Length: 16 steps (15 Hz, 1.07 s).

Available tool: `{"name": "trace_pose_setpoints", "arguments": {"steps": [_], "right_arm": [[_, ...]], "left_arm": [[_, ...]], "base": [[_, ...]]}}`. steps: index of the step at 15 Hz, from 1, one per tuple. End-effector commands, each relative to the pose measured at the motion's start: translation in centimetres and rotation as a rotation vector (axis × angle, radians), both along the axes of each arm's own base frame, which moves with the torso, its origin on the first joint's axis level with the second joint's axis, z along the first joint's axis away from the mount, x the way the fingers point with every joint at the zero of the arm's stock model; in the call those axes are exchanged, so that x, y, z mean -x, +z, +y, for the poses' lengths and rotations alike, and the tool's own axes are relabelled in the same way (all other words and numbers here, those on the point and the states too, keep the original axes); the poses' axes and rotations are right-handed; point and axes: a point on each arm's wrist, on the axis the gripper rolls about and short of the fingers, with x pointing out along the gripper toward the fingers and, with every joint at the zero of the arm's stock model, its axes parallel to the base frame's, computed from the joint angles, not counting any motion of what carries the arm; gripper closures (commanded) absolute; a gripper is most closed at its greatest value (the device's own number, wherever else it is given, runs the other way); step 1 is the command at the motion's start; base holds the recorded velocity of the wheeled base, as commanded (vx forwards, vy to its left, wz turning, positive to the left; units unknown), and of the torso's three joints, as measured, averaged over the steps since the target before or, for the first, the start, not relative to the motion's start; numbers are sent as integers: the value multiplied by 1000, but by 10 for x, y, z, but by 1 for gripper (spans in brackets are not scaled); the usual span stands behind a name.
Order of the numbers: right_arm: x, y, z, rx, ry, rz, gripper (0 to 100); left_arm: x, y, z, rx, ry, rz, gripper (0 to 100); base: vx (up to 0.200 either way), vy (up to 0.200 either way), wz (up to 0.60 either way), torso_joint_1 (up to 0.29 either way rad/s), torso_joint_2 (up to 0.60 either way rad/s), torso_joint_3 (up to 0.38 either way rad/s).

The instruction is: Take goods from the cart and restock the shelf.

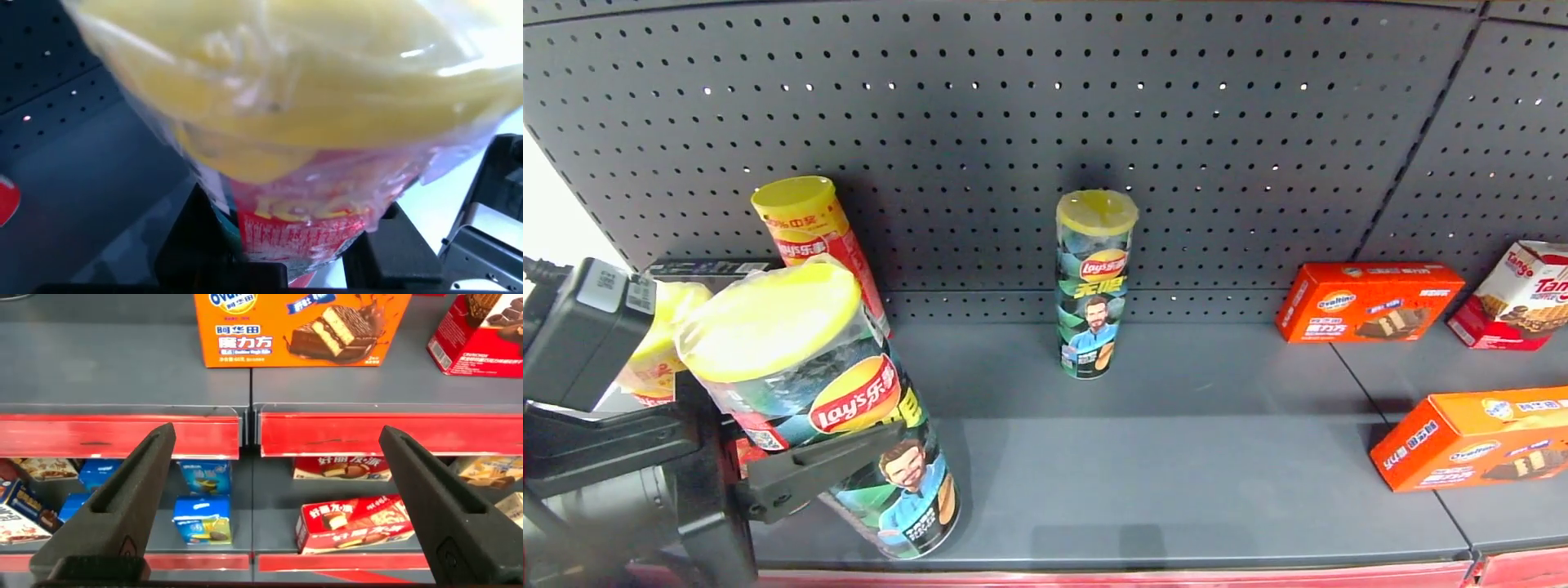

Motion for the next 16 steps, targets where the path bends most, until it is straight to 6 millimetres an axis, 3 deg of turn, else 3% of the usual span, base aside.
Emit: {"name": "trace_pose_setpoints", "arguments": {"steps": [1, 2, 3, 4, 6, 11, 16], "right_arm": [[0, 0, 0, 4, 4, 6, 0], [0, 0, 0, 7, 6, 9, 0], [2, 17, 0, 26, 39, -28, 0], [-7, 65, 1, -2, 90, 1, 0], [-23, 106, 2, -9, 159, -14, 0], [-67, 149, 7, 66, 249, 69, 0], [-124, 167, 38, 59, 499, 154, 0]], "left_arm": [[-1, 1, 0, 1, 1, -2, 100], [-2, 2, 0, 2, 1, -3, 100], [-2, 3, 0, 3, 6, -5, 100], [-4, 3, 0, 1, 9, -2, 100], [-8, 0, -2, -5, 10, 5, 100], [-9, 9, -4, 0, -1, -28, 100], [-18, 15, -9, -8, -7, -40, 100]], "base": [[0, 0, 0, 0, 0, 0], [0, 0, 0, 0, 0, 0], [0, 0, 0, 0, 0, 0], [0, 0, 0, 0, 0, 0], [0, 0, 0, 0, 0, 0], [0, 0, 0, 0, 0, 0], [0, 0, 0, 0, 0, 0]]}}
